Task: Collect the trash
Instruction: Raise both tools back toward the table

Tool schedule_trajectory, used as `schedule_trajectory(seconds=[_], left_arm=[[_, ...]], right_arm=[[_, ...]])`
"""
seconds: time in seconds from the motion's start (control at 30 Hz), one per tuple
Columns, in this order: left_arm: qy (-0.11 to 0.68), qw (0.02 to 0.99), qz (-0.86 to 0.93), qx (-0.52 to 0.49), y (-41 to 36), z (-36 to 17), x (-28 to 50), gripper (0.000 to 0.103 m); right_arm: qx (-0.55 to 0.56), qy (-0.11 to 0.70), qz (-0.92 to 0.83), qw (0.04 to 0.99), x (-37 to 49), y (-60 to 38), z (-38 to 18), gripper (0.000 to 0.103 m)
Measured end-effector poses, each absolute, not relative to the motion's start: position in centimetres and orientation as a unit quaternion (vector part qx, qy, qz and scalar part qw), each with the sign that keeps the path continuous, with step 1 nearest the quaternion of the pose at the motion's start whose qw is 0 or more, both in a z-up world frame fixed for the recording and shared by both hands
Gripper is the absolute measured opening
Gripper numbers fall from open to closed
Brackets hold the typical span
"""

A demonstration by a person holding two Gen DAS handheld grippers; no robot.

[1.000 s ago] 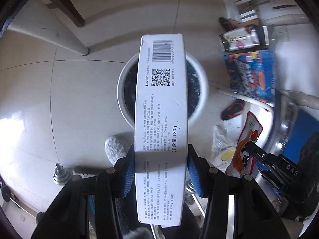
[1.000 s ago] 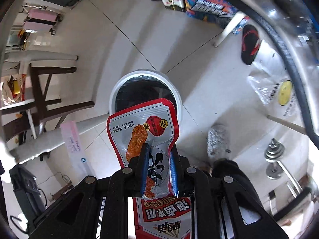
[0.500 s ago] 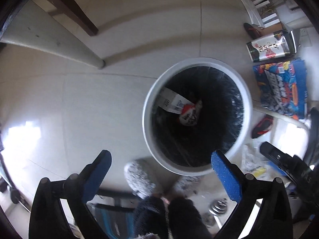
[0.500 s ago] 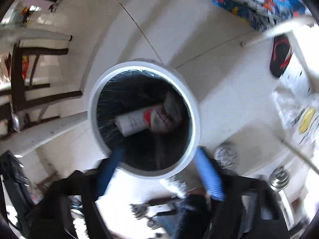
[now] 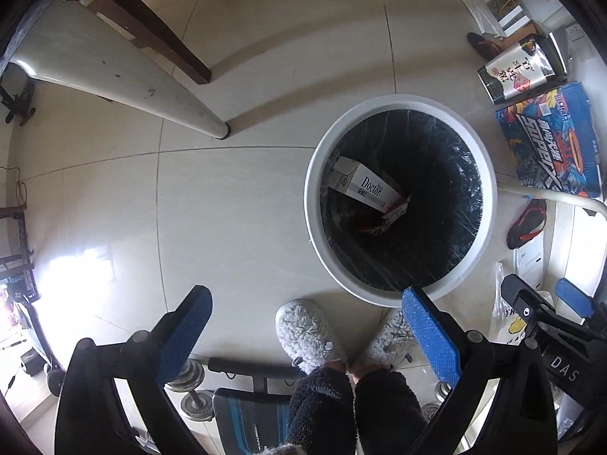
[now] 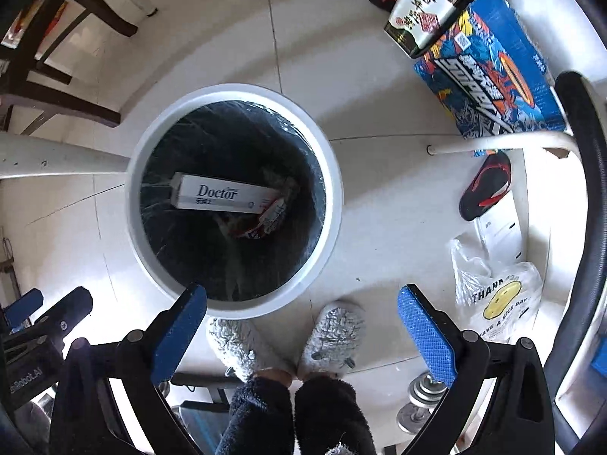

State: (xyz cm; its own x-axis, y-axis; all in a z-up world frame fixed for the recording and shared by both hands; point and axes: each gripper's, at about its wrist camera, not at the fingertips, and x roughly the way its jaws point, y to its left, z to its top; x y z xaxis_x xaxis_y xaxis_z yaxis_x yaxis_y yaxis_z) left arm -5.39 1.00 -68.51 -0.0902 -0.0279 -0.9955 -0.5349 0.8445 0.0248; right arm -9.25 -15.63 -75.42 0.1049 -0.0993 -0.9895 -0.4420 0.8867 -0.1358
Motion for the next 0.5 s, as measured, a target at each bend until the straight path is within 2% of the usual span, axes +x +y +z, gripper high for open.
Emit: schedule_trajectory(seconds=[0.27,0.5], left_arm=[[0.703,0.652,0.203,-0.198,1.0,-63.8,-7.3,0.102],[0.706,0.648,0.200,-0.203,-0.1,-57.3,-9.7,0.102]], right_arm=[[-0.203,0.642,0.138,0.726,-11.9,-15.1,-70.1,0.102],[-0.196,0.638,0.150,0.729,-14.9,-15.3,-63.4,0.102]])
